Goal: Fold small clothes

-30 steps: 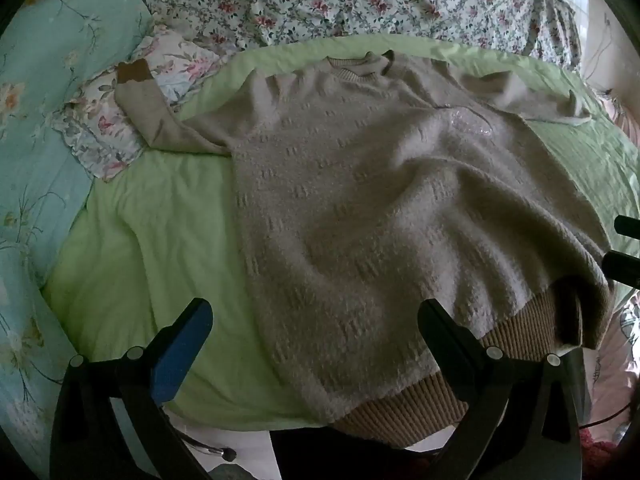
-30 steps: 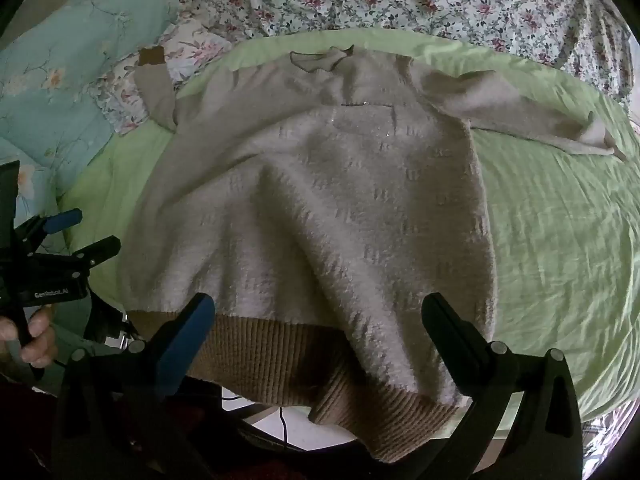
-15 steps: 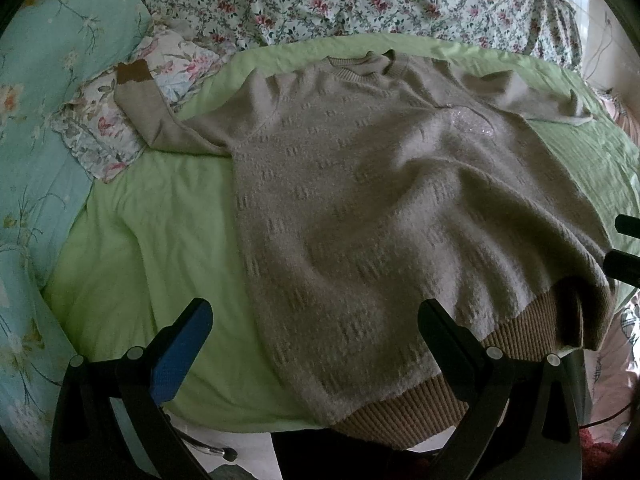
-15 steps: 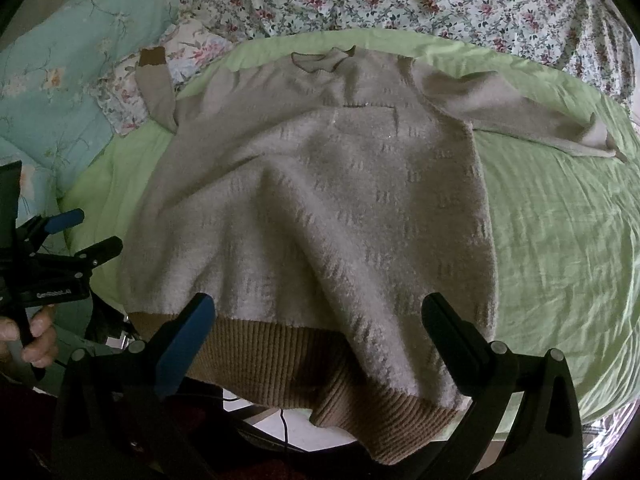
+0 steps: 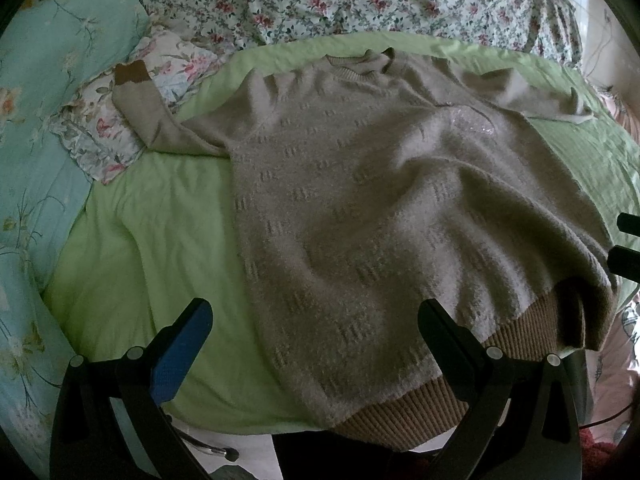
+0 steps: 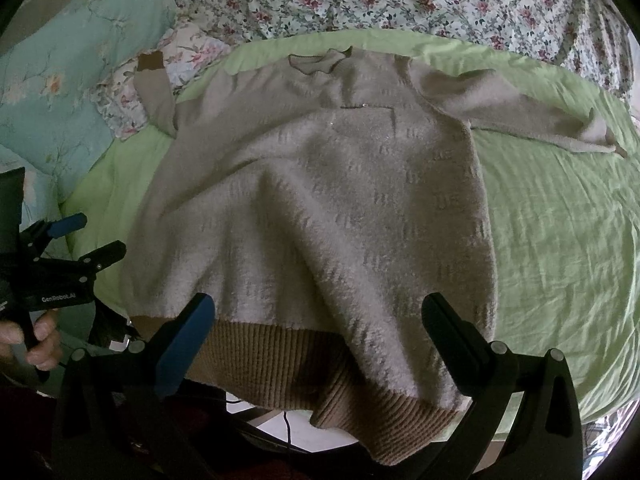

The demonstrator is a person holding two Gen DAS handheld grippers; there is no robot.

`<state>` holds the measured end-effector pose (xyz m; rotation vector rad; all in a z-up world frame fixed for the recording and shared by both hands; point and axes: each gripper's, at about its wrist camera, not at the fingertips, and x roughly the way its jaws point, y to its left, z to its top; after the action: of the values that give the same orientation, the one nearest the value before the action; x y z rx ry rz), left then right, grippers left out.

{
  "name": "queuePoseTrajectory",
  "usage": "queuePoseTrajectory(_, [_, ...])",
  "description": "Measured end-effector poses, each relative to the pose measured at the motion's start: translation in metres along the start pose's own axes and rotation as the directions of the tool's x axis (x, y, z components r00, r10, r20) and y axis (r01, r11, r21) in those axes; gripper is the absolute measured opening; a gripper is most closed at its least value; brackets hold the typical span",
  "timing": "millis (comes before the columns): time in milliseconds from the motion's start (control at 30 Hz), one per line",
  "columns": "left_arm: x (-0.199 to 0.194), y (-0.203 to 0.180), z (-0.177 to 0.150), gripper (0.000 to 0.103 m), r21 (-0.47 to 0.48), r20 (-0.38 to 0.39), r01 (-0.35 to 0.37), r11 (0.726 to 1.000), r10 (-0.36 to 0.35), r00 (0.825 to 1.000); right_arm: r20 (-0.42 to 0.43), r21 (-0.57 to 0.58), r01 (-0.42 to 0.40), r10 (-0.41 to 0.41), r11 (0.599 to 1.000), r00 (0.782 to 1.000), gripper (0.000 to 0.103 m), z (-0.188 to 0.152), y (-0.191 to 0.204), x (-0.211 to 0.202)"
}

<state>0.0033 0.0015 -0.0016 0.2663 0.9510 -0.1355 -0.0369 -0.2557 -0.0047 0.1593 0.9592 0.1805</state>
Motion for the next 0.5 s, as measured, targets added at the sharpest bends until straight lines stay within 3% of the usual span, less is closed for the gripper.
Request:
queuePoseTrajectory(167, [0.0018, -0.0012, 0.0017, 0.103, 0.002, -0.001, 0.002, 1.0, -0.002, 1.0, -0.106, -0.014, 0.054, -0.055, 0.998, 0.993, 0.103, 0.0022, -0.002, 0.0034])
queuePoseTrajectory(500, [0.0066, -0.0053, 0.0045, 0.103, 0.001, 0.036, 0.005, 1.0, -0.005, 0.999, -0.069, -0.006, 0.04, -0.04, 0.999, 0.997, 0.103, 0.0041, -0.0042, 0.0039])
